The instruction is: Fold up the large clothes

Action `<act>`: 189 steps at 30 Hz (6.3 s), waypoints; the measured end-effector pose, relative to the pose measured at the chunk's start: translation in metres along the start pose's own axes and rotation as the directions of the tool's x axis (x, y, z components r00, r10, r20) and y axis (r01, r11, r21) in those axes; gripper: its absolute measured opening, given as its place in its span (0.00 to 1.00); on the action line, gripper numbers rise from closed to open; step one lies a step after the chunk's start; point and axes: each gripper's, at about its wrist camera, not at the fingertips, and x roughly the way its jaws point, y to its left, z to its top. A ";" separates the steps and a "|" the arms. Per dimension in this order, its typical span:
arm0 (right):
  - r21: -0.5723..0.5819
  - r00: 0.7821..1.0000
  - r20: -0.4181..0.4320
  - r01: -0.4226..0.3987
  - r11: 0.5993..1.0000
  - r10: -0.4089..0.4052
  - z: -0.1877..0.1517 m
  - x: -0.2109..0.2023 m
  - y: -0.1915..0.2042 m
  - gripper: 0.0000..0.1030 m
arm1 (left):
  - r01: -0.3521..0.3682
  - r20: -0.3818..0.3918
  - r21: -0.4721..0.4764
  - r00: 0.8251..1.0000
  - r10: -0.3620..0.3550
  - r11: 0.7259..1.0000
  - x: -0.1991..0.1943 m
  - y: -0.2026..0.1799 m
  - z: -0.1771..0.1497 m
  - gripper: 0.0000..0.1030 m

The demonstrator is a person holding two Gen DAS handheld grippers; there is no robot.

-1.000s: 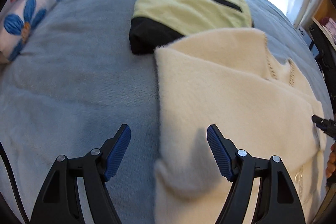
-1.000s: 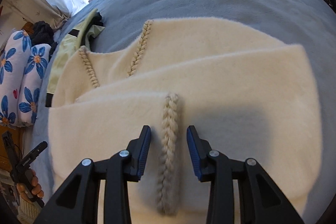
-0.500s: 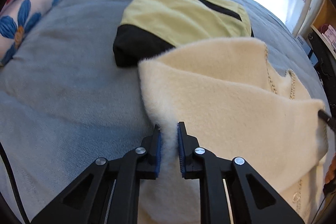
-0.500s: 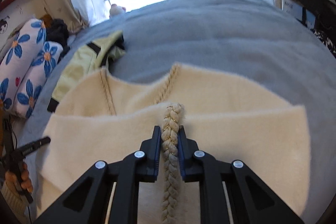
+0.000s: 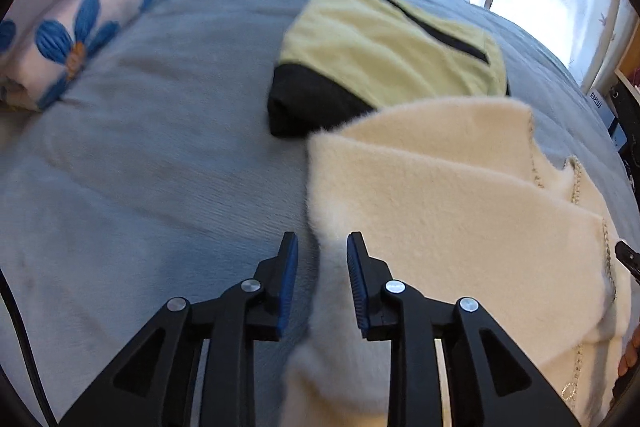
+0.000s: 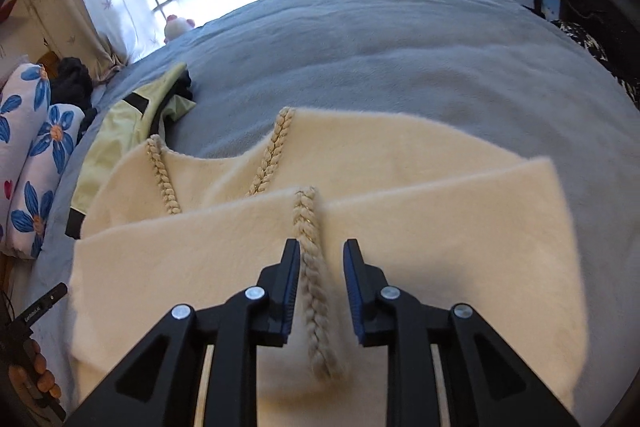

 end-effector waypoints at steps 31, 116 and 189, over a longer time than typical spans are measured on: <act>-0.160 0.995 -0.070 0.056 0.986 -0.068 -0.065 -0.007 0.026 0.22 | 0.084 -0.072 0.028 0.994 -0.082 0.996 0.000 -0.047 -0.071 0.27; -0.001 0.995 -0.097 -0.015 1.000 0.015 -0.291 -0.258 -0.129 0.45 | 0.157 -0.234 0.098 0.963 -0.131 0.983 -0.188 0.058 -0.290 0.71; 0.239 0.987 -0.048 -0.137 0.961 0.152 0.011 -0.088 -0.146 0.09 | 0.333 -0.150 -0.378 0.899 -0.412 0.864 -0.027 -0.004 -0.016 0.31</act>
